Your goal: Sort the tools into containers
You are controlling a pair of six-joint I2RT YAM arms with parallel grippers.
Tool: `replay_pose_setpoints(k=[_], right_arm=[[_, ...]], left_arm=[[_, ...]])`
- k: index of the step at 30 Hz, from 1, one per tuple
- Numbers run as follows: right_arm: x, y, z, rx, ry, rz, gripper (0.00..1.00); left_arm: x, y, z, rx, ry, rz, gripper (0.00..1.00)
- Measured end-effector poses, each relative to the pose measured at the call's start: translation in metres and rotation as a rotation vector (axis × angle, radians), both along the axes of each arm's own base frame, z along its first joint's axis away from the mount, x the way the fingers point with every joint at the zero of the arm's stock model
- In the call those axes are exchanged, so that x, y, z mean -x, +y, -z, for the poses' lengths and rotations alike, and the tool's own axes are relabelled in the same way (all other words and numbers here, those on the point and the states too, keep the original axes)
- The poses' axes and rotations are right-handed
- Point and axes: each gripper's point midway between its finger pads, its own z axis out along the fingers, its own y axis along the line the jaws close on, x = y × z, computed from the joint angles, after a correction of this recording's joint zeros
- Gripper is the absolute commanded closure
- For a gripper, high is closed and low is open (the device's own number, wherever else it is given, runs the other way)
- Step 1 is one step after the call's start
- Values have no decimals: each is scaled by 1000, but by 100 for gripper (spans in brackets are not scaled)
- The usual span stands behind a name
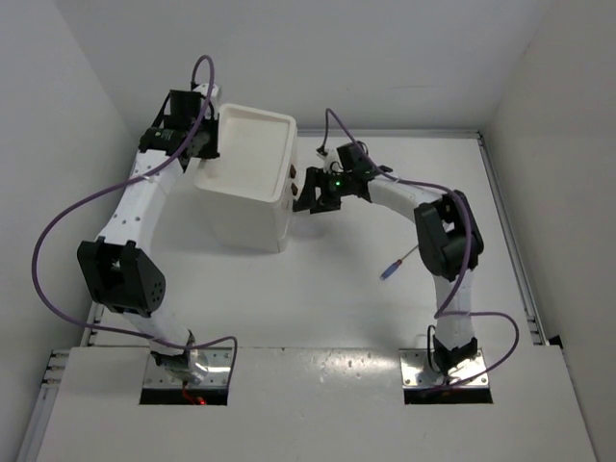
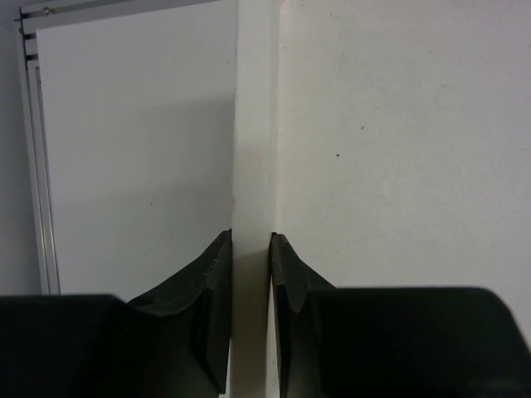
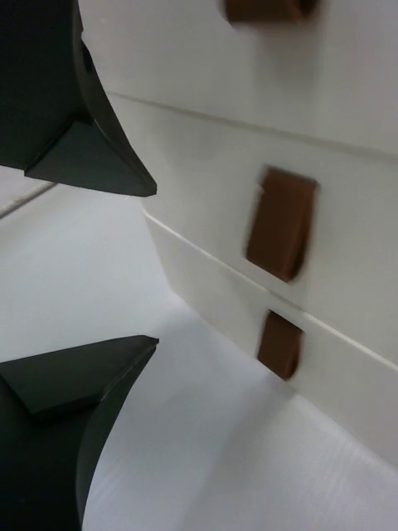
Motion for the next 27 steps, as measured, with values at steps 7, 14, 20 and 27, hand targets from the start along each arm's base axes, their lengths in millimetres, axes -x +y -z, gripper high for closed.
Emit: replay_pose_setpoints(k=[7, 14, 20, 27], right_arm=[[0, -19, -92, -241, -114, -17, 43], [-14, -22, -133, -577, -16, 43, 46], [-18, -13, -98, -687, 227, 118, 49], [-27, -6, -110, -779, 260, 104, 54]], left_arm=[[2, 0, 0, 24, -14, -28, 100], [5, -1, 0, 48, -26, -40, 100], [5, 0, 0, 75, -28, -33, 100], [5, -1, 0, 86, -30, -25, 100]])
